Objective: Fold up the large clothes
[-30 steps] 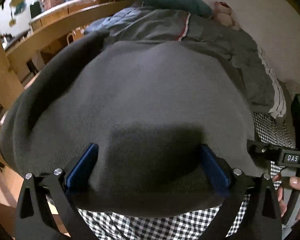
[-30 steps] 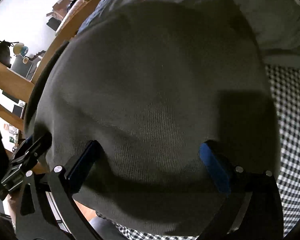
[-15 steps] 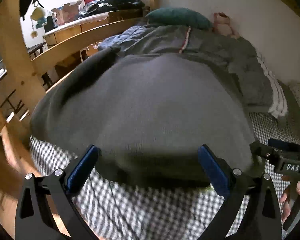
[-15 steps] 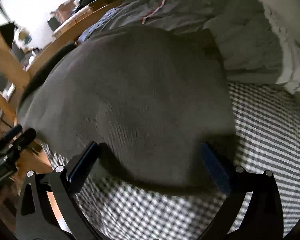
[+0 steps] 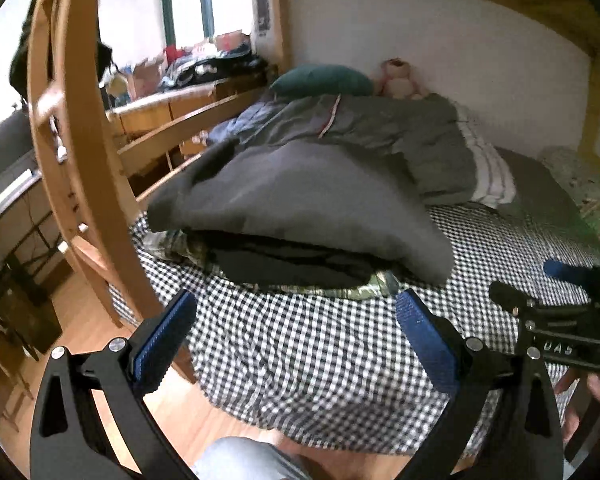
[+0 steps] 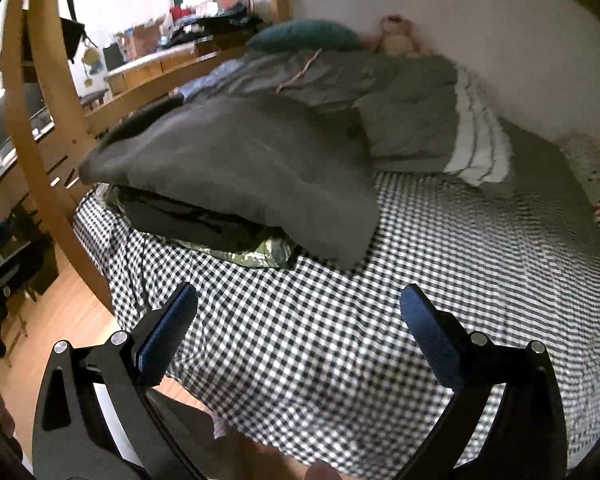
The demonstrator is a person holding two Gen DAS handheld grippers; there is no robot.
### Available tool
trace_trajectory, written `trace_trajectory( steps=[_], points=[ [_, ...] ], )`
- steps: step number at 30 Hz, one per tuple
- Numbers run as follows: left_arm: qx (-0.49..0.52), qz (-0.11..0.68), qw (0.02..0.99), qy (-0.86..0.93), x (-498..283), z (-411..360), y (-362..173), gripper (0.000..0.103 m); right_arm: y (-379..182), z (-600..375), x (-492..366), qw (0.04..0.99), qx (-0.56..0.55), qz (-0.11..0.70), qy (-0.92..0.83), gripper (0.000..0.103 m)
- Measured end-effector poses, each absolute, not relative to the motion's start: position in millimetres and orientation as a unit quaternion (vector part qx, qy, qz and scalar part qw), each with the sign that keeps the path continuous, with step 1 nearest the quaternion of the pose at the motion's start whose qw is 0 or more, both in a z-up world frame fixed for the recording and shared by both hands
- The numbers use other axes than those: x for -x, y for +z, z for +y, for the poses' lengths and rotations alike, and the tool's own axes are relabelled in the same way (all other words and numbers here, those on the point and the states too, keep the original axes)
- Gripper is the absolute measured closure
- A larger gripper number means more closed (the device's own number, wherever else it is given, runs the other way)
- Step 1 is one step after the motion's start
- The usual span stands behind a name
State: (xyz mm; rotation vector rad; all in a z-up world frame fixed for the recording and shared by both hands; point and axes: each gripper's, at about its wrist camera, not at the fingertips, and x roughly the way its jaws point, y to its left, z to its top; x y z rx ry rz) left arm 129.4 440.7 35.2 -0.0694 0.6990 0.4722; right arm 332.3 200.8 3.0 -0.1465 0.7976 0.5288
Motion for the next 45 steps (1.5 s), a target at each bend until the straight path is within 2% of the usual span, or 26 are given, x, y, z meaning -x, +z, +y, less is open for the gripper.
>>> trace_trajectory(
  steps=[9,17,28,45],
  points=[
    [0.014,0.333,0.919,0.212,-61.2,396.8,51.4,0.004,29.2,171.1,-252.4,0.894,0.068,0.357,0.262,0.003],
    [0.005,0.348,0.913,0.211,-35.2,380.1,46.9,0.004,32.7,159.5,-222.5,0.893,0.066,0.35,0.276,0.003],
    [0.001,0.342,0.914,0.218,-36.5,370.3,46.6,0.004,48.5,144.1,-209.6,0.911,0.06,0.316,0.258,0.003],
    [0.008,0.377,0.9,0.22,-40.7,372.2,24.3,0.004,28.4,147.0,-210.9,0.903,0.086,0.34,0.25,0.003]
  ],
)
